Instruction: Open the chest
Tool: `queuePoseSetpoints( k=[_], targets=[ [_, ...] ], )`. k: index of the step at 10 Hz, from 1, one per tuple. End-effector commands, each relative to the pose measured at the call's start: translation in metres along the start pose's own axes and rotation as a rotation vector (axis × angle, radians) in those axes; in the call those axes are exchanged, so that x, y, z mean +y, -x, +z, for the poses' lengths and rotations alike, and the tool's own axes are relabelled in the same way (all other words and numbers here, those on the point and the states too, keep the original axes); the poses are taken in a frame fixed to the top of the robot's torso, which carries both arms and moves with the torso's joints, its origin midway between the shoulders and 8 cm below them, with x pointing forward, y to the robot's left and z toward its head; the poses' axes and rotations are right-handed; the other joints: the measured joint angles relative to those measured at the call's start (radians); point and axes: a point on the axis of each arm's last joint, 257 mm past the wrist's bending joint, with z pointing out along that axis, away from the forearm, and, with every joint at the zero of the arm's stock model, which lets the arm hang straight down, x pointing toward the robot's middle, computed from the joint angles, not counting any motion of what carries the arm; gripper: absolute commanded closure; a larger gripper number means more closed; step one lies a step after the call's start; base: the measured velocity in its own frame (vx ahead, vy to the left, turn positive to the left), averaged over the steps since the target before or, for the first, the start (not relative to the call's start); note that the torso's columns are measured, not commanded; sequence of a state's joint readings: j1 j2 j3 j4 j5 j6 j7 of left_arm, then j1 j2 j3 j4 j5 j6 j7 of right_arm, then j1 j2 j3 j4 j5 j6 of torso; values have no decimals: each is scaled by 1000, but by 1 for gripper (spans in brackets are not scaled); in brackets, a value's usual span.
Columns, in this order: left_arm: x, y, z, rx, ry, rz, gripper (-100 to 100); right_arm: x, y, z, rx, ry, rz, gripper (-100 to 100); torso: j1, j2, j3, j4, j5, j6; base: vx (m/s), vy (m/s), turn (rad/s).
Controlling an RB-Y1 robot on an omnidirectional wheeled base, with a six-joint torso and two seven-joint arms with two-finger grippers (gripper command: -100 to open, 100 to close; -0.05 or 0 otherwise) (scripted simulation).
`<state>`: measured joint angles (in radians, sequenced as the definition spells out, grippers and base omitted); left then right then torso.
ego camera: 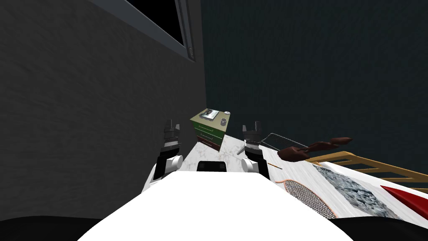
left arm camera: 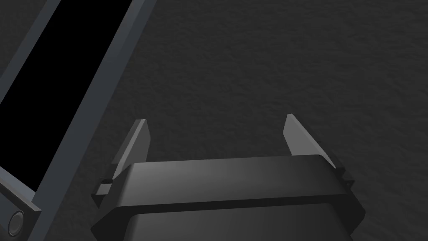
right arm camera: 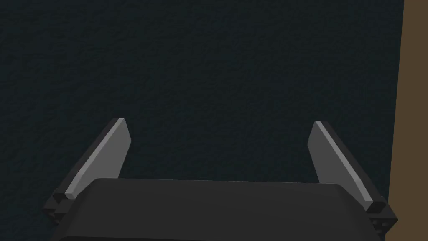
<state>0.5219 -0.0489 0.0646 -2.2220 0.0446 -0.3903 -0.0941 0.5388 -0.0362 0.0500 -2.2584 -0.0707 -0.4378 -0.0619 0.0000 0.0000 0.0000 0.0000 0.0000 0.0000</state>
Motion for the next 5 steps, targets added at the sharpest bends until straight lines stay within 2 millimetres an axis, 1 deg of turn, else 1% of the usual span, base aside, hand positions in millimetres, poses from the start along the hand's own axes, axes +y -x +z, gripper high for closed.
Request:
queuePoseSetpoints(
  k=[1, 5],
  targets=[
    [0, 0, 0, 0, 0, 0, 0, 0, 0, 0, 0, 0, 0, 0, 0, 40, -82, 41, 0, 0, 0, 0, 0],
    [0, 0, 0, 0, 0, 0, 0, 0, 0, 0, 0, 0, 0, 0, 0, 322, -644, 322, 0, 0, 0, 0, 0]
  ],
)
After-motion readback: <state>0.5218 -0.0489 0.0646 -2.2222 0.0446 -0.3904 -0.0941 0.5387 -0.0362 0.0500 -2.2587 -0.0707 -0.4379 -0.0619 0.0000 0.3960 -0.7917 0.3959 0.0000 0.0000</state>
